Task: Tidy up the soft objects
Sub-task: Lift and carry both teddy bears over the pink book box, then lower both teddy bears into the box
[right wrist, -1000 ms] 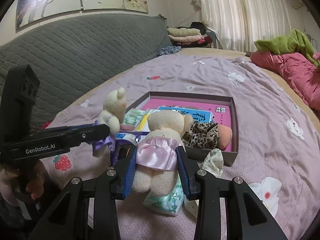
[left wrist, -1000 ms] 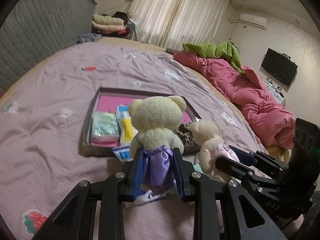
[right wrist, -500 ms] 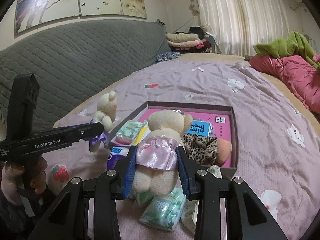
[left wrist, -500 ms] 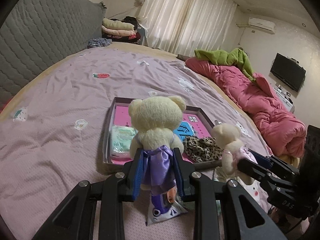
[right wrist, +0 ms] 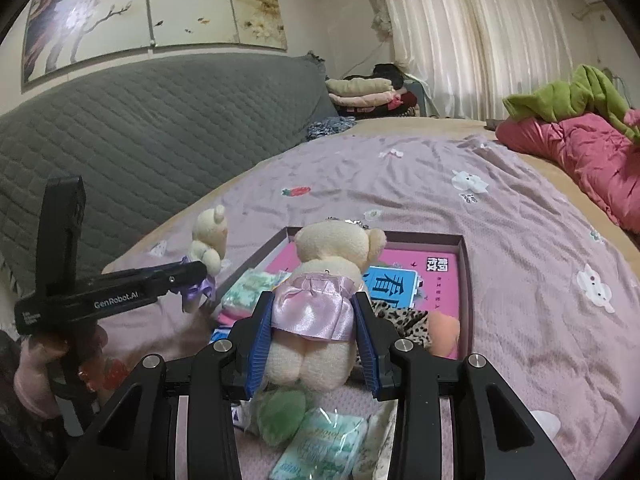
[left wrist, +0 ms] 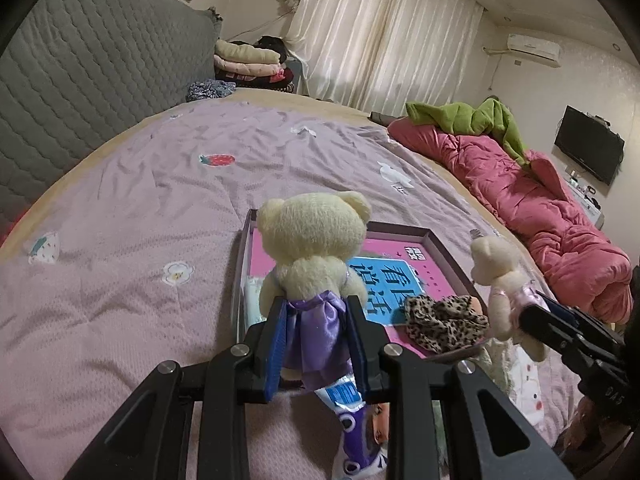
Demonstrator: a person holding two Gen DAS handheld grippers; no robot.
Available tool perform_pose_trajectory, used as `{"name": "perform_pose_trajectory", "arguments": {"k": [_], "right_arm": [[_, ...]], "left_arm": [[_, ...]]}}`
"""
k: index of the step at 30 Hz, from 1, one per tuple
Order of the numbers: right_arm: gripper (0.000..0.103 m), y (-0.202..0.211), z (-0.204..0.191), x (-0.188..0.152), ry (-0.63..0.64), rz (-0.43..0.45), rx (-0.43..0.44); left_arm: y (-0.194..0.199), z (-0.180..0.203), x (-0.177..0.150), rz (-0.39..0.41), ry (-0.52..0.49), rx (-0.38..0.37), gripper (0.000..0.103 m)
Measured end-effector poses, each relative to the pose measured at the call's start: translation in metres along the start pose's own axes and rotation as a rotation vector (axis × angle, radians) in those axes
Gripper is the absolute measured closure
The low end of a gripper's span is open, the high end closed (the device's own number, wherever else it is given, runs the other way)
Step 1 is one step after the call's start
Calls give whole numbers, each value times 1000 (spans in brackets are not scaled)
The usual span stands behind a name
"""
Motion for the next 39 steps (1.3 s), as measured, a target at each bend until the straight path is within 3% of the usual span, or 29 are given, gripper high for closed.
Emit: {"name": "perform_pose_trajectory", "arguments": {"k": [39], "right_arm": [[63,-48,1,16,11,-13,-26]], "left_arm": [[-41,-18,5,-70,23,37,74]]}}
Point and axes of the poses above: each gripper's, at about its wrist camera, not at the fingertips, and y roughly against the way its jaws point, z to its right, x to its top, the point moved 4 cm from there along -y, roughly the way its jaws point, and after that the axes turned 14 degrees about -x, right-handed, at the moved point
